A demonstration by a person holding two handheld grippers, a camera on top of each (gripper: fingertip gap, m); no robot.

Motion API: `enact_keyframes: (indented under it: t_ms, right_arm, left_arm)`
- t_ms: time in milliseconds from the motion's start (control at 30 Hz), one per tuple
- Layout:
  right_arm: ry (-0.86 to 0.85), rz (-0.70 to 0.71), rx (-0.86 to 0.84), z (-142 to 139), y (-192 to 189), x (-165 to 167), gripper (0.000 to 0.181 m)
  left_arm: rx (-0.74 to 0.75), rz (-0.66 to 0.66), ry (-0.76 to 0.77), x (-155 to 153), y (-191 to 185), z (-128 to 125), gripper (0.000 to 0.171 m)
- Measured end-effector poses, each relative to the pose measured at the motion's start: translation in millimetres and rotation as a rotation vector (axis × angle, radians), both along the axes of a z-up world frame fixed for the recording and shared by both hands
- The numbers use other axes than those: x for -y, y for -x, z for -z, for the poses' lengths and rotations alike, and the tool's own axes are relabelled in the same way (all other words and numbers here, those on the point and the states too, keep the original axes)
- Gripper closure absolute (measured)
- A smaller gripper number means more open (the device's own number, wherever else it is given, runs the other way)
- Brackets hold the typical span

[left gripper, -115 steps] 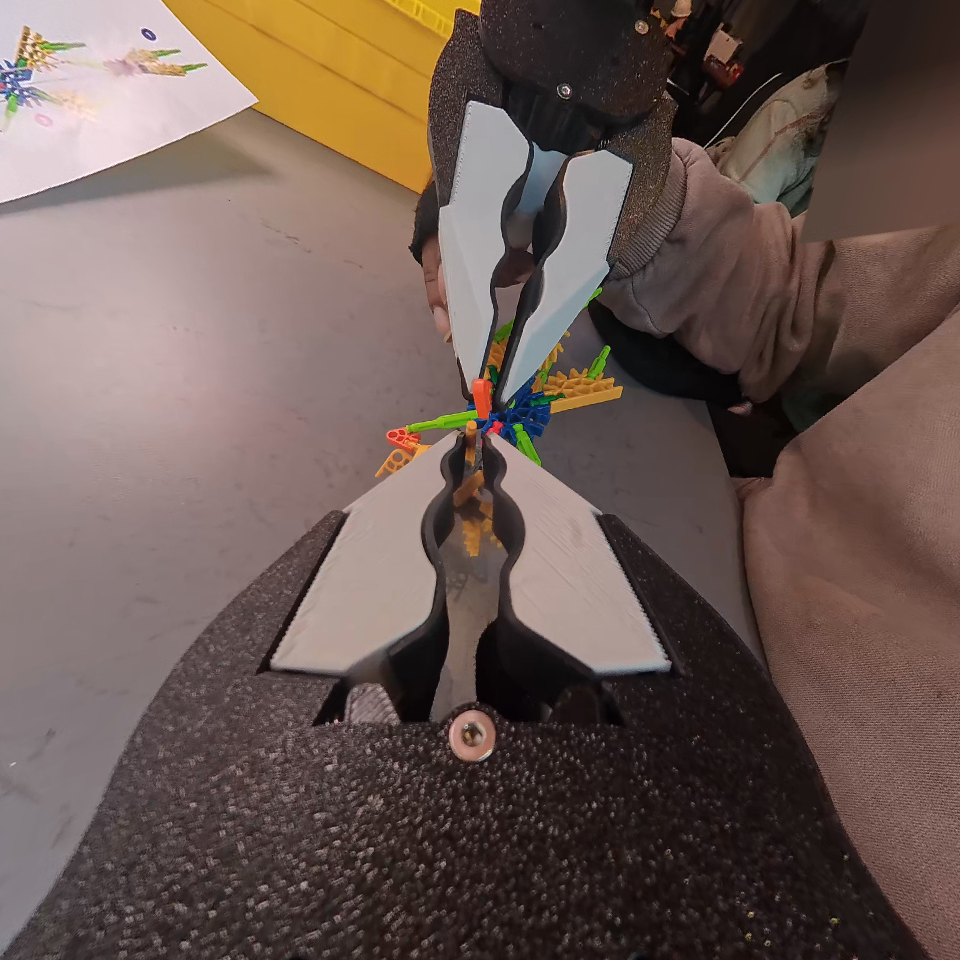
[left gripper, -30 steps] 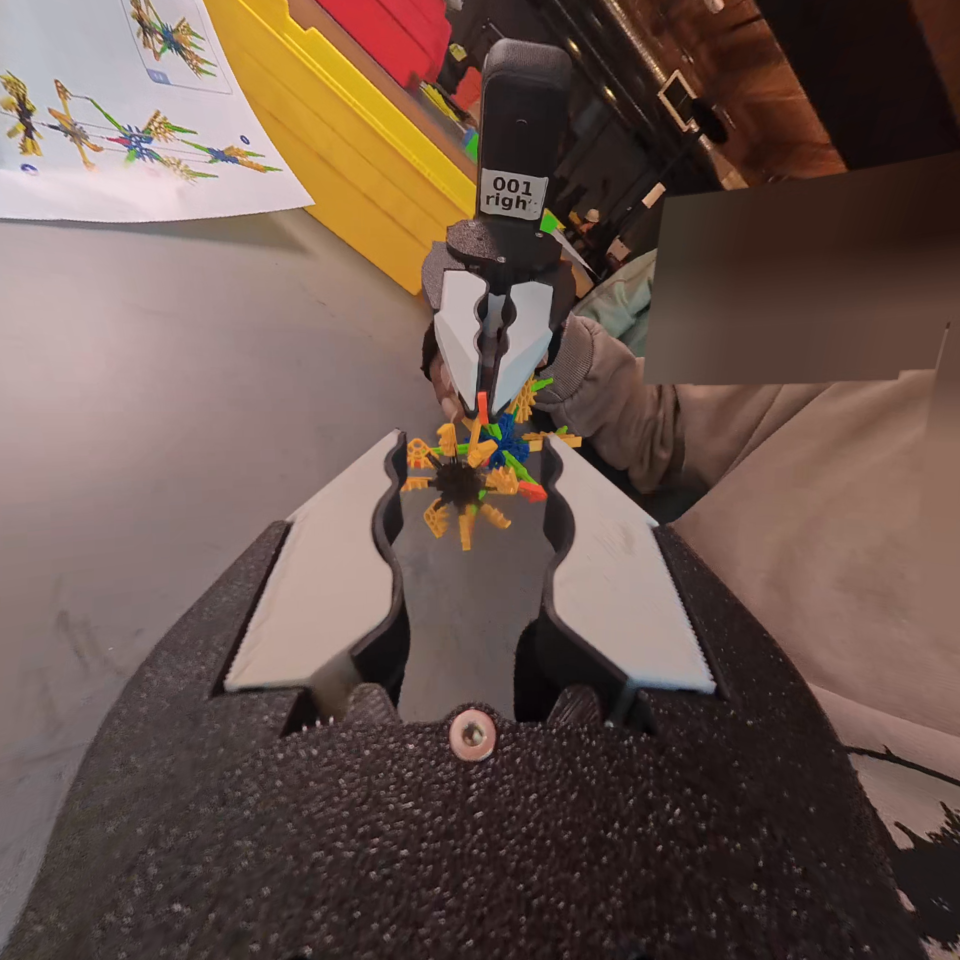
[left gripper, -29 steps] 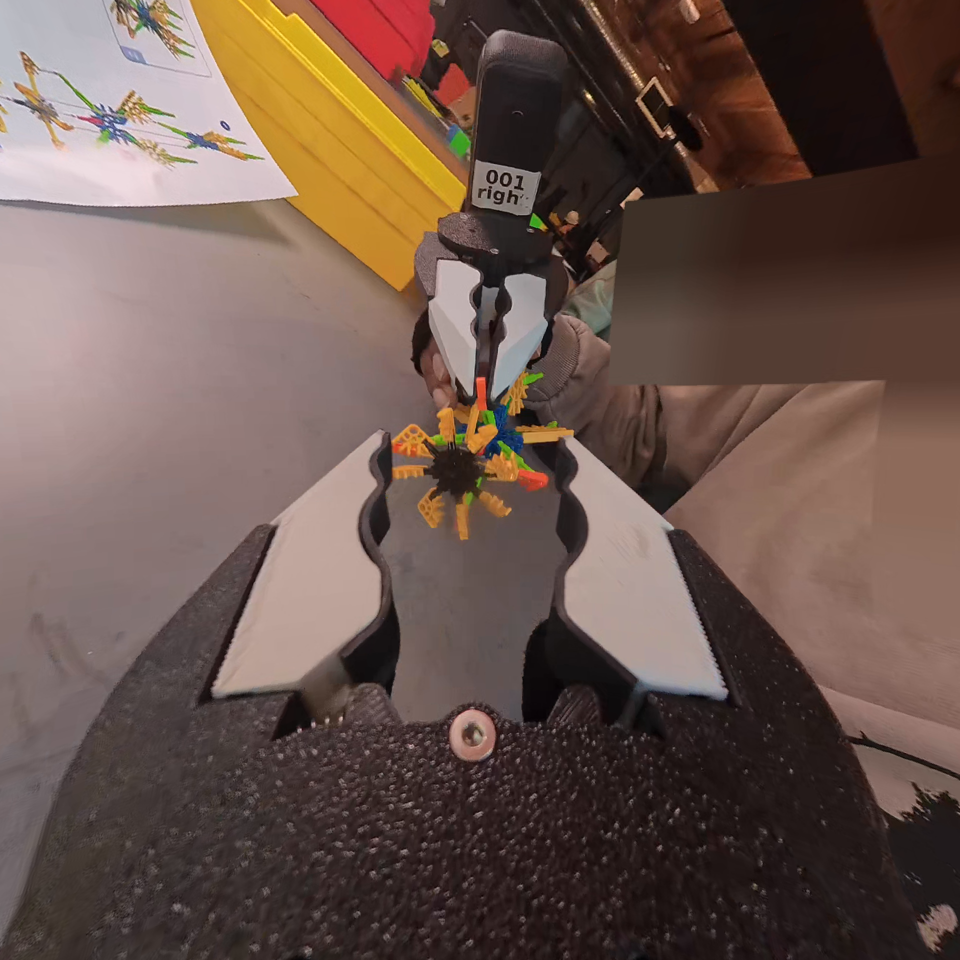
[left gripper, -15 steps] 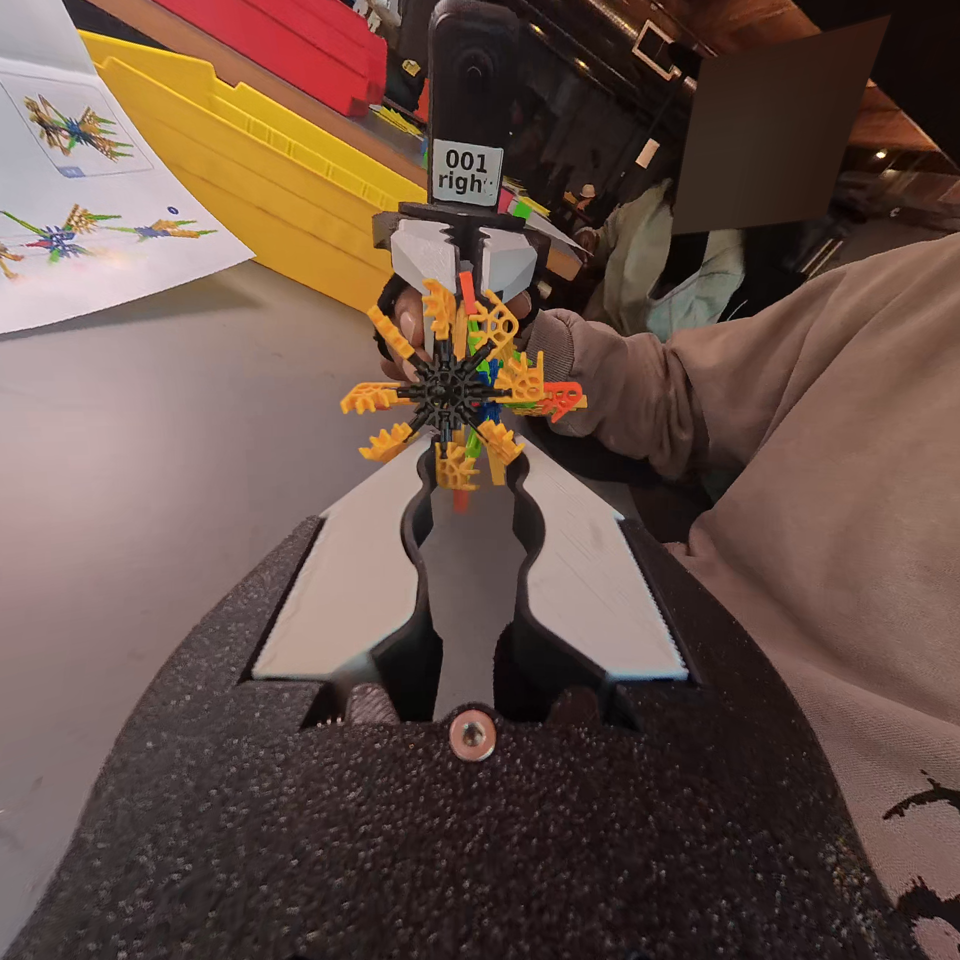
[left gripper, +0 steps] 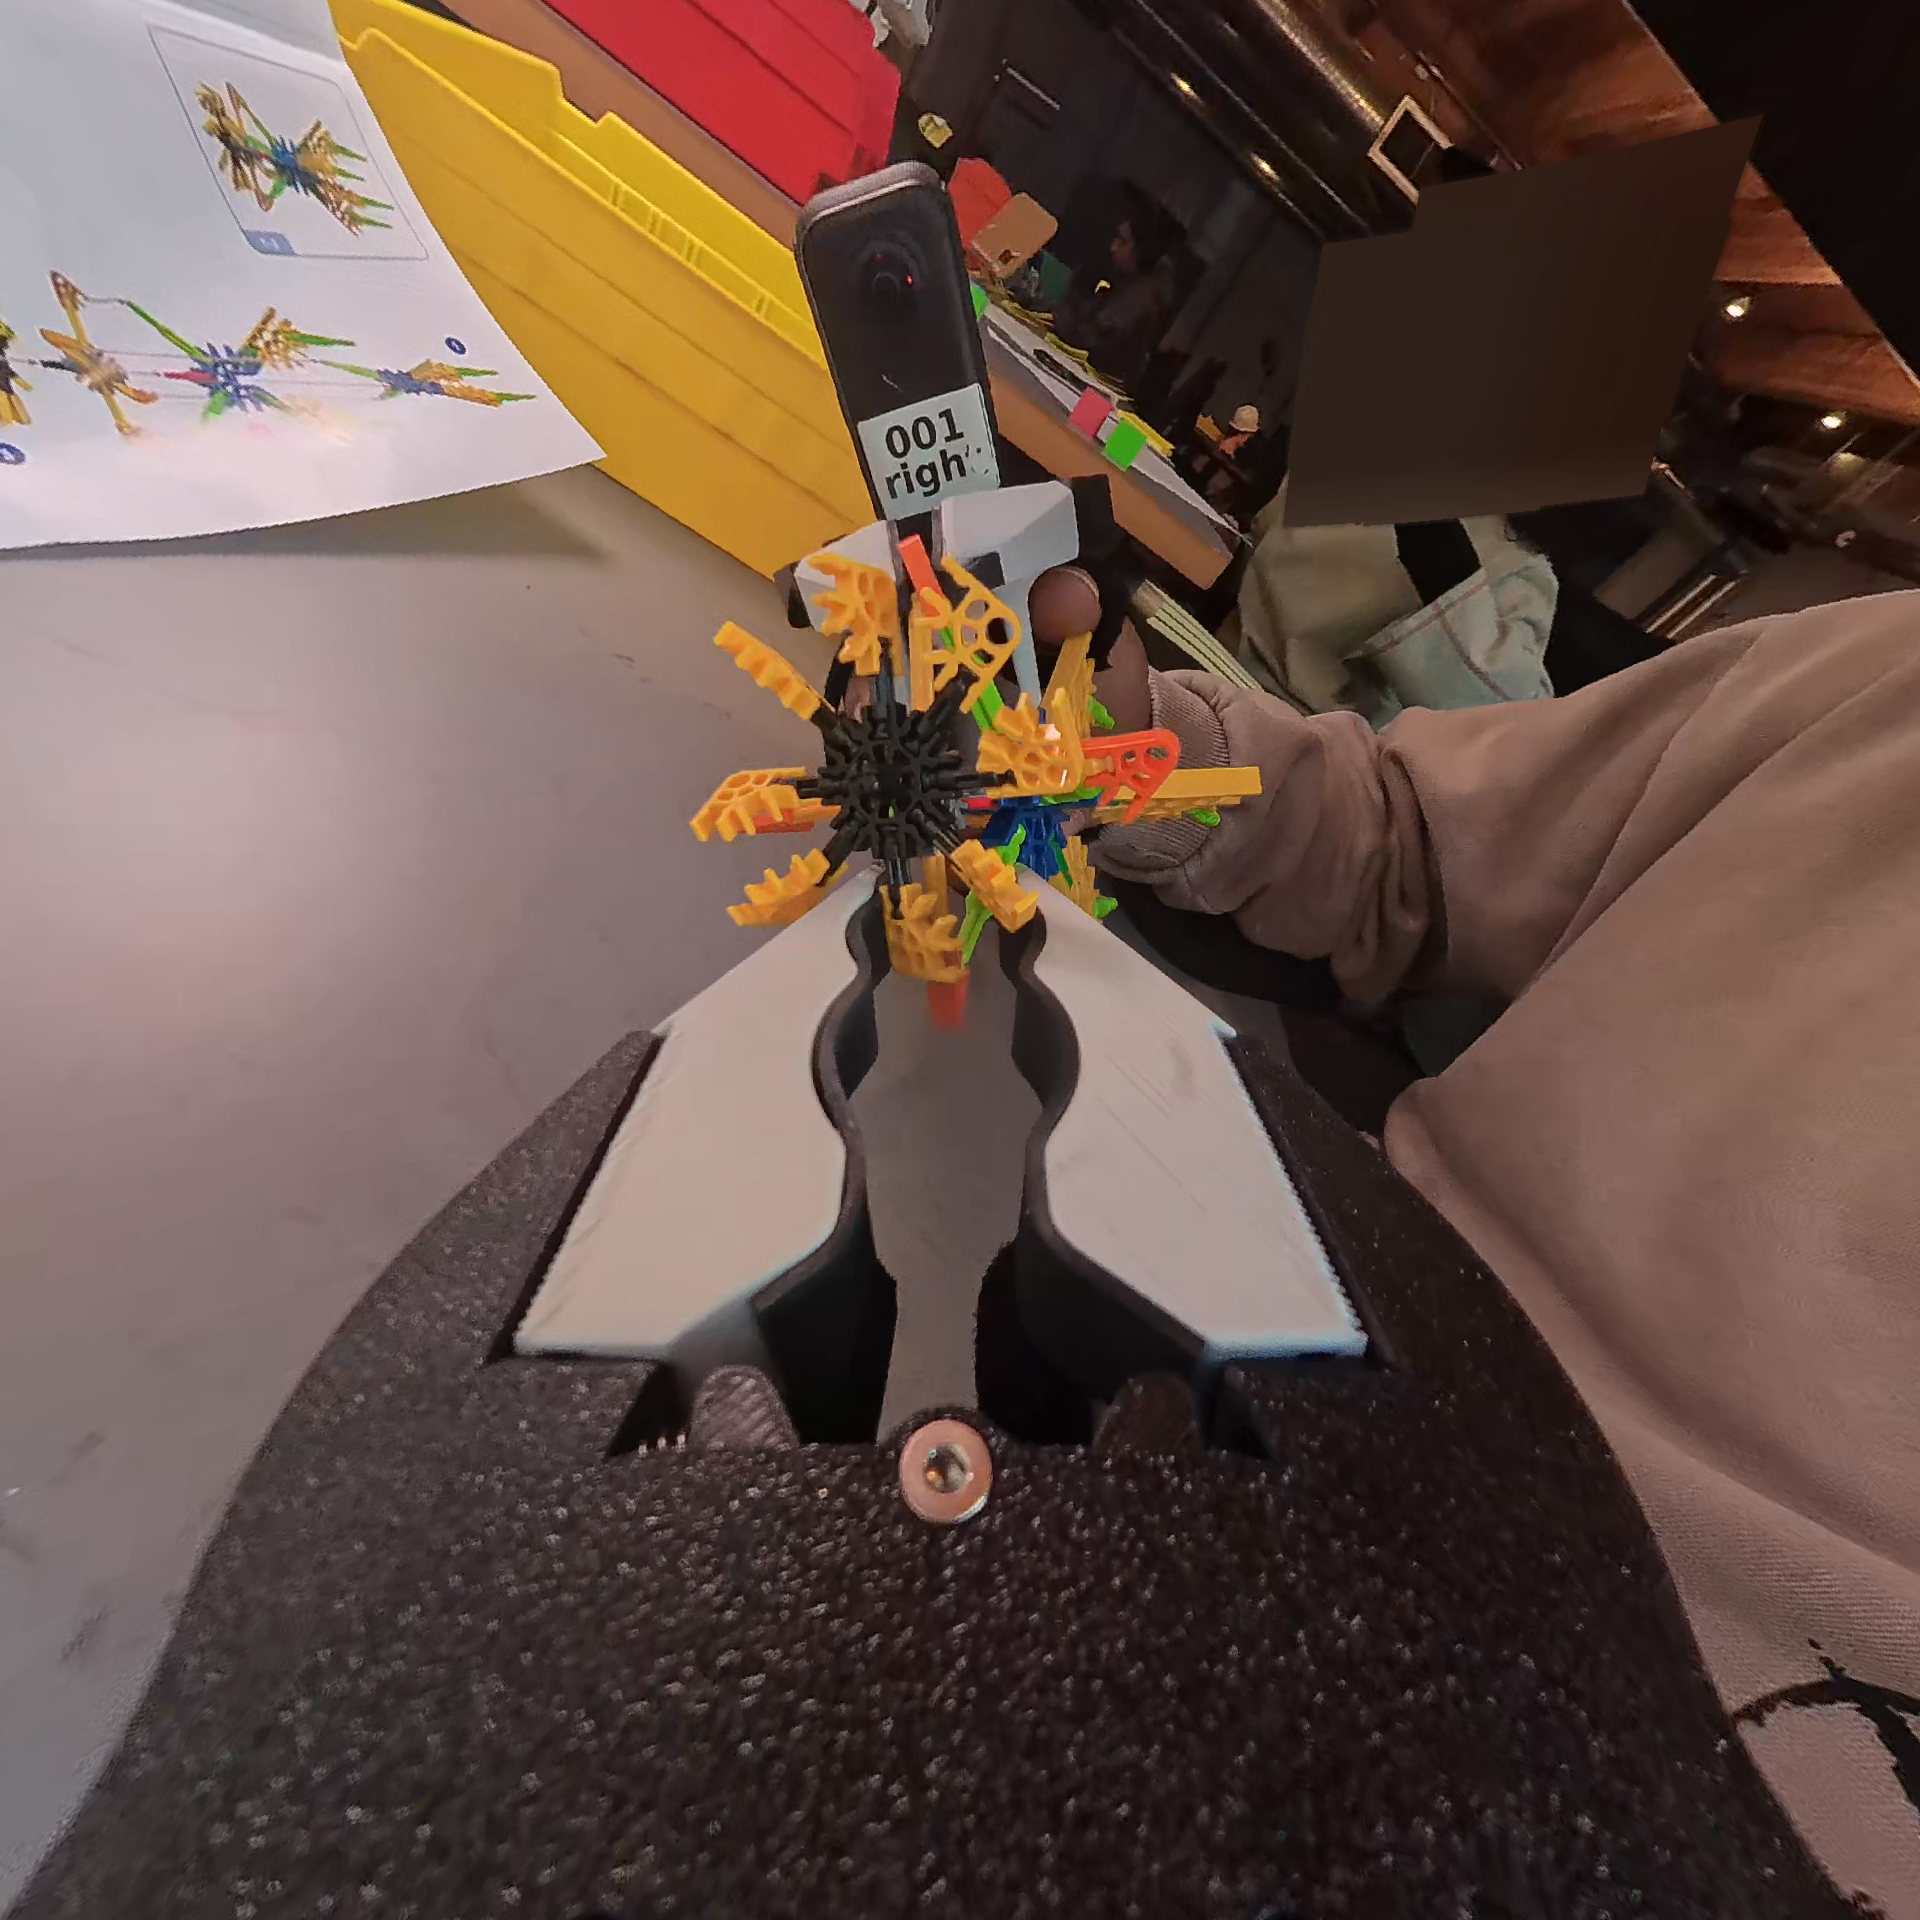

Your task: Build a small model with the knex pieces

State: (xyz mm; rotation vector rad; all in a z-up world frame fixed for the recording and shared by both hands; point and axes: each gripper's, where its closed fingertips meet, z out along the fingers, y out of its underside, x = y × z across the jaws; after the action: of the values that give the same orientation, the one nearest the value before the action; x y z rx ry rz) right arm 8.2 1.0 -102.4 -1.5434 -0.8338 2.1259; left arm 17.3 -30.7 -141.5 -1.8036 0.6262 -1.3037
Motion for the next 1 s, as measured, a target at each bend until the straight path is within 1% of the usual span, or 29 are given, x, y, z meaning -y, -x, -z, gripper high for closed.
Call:
enact_keyframes:
  t_ms: [100,233,333,500,600,733,767,833,933,1000]
  right_arm:
    - [0.065,-0.002,0.032,7,0,-1,0.18]
    - [0.11,0.014,0.032,12,1,-2,0.181]
    - [0.09,0.017,0.012,8,0,-1,0.181]
    - [0.055,0.031,-0.014,4,0,-1,0.181]
    - [0.001,0.037,-0.03,1,0,1,0.181]
    - [-0.059,0.094,-0.081,-11,-4,-7,0.181]
    - [-0.084,0.105,-0.083,-12,-5,-8,0.18]
    - [-0.081,0.11,-0.1,-16,-6,-7,0.181]
    - [-0.103,0.131,-0.094,-17,-6,-7,0.181]
    - [-0.079,0.142,-0.091,-17,-4,-7,0.18]
  left_arm:
    - [0.035,0.041,0.092,3,-2,5,0.153]
    - [0.05,0.053,0.128,4,-2,7,0.153]
    - [0.101,0.05,0.144,4,-2,0,0.153]
    - [0.118,0.036,0.133,2,0,-3,0.152]
    - [0.149,0.043,0.121,2,4,-9,0.151]
    - [0.221,0.033,0.116,-1,6,-15,0.151]
    - [0.251,0.013,0.107,-3,7,-19,0.156]
    - [0.286,-0.029,0.086,-7,7,-24,0.17]
    - [0.227,-0.052,0.047,-7,7,-23,0.17]
    - [0.172,-0.079,0.015,-8,9,-22,0.17]
